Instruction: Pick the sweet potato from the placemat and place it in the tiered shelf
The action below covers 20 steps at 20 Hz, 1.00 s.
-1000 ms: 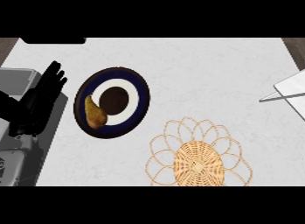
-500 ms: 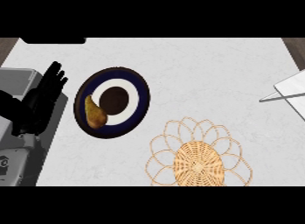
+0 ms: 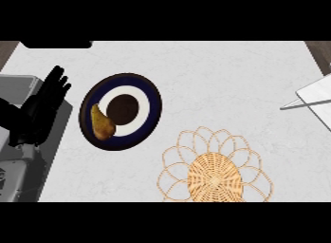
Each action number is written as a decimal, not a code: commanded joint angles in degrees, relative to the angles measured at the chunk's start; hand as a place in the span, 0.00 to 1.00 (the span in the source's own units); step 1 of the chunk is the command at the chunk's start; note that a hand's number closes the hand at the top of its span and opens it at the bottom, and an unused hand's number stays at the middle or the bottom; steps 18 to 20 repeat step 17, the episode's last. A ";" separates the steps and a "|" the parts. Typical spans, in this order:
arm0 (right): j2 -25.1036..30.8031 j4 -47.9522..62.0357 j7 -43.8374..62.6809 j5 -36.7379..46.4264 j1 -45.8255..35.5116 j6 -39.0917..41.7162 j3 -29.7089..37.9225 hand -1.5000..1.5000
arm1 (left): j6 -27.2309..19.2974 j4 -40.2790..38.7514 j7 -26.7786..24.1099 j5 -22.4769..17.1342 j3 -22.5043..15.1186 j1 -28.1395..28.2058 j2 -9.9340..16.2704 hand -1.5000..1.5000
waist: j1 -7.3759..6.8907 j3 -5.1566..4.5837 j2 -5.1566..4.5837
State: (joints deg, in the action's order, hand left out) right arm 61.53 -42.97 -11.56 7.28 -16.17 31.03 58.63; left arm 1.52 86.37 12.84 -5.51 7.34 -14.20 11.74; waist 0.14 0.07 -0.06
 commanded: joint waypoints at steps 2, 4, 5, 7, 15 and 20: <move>9.22 12.77 -6.83 -1.52 4.53 5.98 3.77 0.00 | -2.08 2.43 0.28 1.79 -2.18 1.86 -2.55 0.50 | -0.07 0.11 0.00; 10.07 14.95 -11.92 -2.97 9.68 13.12 5.87 0.00 | -0.65 -0.04 -1.42 0.49 0.41 1.14 -0.49 0.50 | 1.10 0.15 0.08; 11.28 17.55 -13.22 -2.69 9.61 11.93 6.14 0.00 | 0.93 1.43 2.20 -1.68 1.69 0.06 1.44 0.50 | 0.42 0.17 0.05; 13.34 19.38 -15.36 -4.81 12.78 17.77 8.83 0.00 | 0.09 0.60 1.03 -0.54 0.97 0.56 0.50 0.50 | 1.53 0.18 0.26; 11.17 14.92 -27.40 -4.33 18.58 18.78 6.09 0.00 | -0.02 -0.59 -0.95 -0.14 0.69 1.76 -0.51 0.50 | 1.67 0.32 0.28; 11.82 13.32 -29.06 -4.68 20.68 19.28 5.97 0.00 | -0.27 0.68 0.00 -0.56 1.40 1.07 0.16 0.50 | 1.82 0.23 0.45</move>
